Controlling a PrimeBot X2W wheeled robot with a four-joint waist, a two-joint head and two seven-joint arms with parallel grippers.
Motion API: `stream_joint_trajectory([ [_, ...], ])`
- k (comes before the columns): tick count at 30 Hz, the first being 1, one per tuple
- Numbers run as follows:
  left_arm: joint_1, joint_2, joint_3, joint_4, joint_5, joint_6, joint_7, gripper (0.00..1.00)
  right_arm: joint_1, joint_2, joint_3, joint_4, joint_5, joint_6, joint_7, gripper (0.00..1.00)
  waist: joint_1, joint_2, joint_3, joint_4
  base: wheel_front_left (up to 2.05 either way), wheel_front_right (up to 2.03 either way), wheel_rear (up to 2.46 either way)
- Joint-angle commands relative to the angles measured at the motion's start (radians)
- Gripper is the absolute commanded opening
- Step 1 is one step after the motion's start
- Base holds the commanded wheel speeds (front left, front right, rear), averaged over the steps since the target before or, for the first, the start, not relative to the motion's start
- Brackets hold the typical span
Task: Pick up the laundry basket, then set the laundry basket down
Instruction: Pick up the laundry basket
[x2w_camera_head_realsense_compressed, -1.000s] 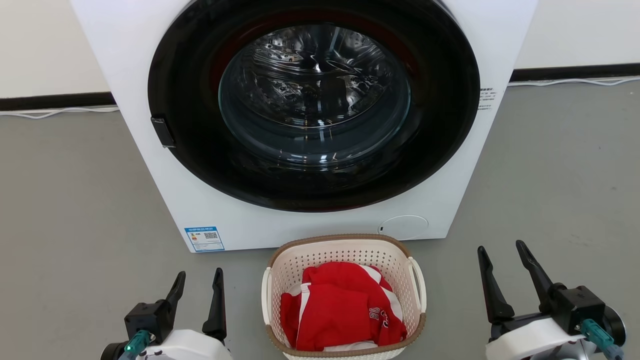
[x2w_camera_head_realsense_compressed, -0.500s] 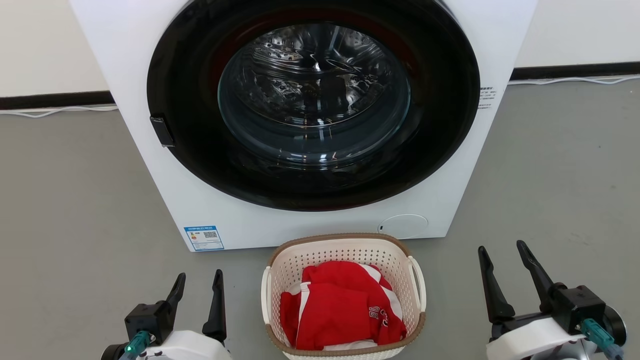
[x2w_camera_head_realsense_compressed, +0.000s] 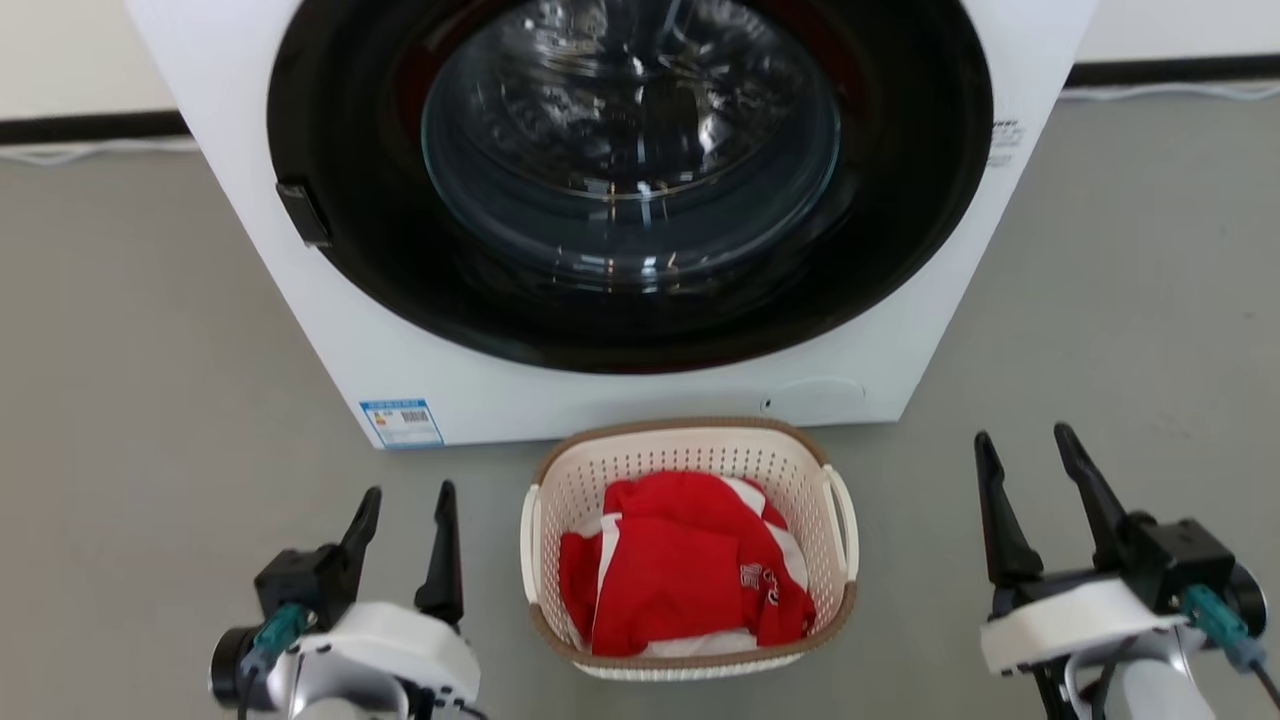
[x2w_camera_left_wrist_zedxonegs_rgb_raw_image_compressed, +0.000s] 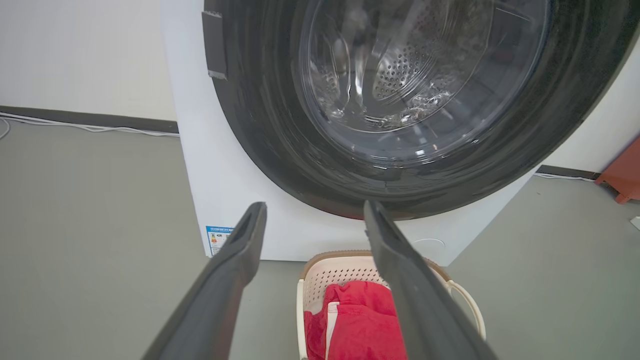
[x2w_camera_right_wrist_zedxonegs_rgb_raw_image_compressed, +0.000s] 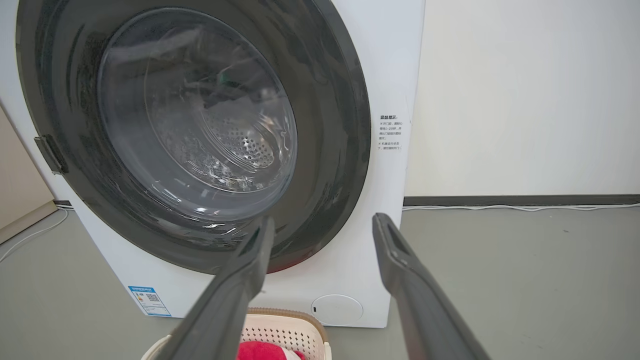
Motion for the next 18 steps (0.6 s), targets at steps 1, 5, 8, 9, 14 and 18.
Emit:
stream_joint_trajectory([
  [1, -0.061, 0.01, 0.018, -0.011, -0.014, 0.008, -0.01, 1.0, -0.053, 0.0, 0.019, -0.011, -0.012, 0.007, -0.013, 1.0, 0.0, 0.0, 0.034, 0.001, 0.0, 0.0, 0.0],
  [5, -0.122, 0.01, -0.017, 0.052, -0.038, 0.016, -0.01, 1.0, -0.11, 0.007, 0.016, 0.05, -0.034, 0.007, -0.013, 1.0, 0.0, 0.0, 0.093, 0.003, 0.0, 0.0, 0.0],
  [8, -0.183, 0.01, -0.048, 0.123, -0.059, 0.021, -0.01, 1.0, -0.16, 0.009, 0.029, 0.139, -0.051, 0.007, -0.013, 1.0, 0.0, 0.0, 0.142, 0.003, 0.0, 0.0, 0.0],
  [9, -0.204, 0.01, -0.059, 0.146, -0.062, 0.025, -0.01, 1.0, -0.181, 0.01, 0.036, 0.168, -0.054, 0.007, -0.013, 1.0, 0.0, 0.0, 0.159, 0.002, 0.0, 0.0, 0.0],
  [14, -0.306, 0.01, -0.103, 0.239, -0.087, 0.035, -0.01, 1.0, -0.277, 0.004, 0.066, 0.301, -0.064, 0.007, -0.013, 1.0, 0.0, 0.0, 0.245, -0.006, 0.0, 0.0, 0.0],
  [18, -0.379, 0.01, -0.134, 0.296, -0.118, 0.042, -0.01, 1.0, -0.347, -0.007, 0.081, 0.368, -0.067, 0.007, -0.013, 1.0, 0.0, 0.0, 0.315, -0.014, 0.0, 0.0, 0.0],
])
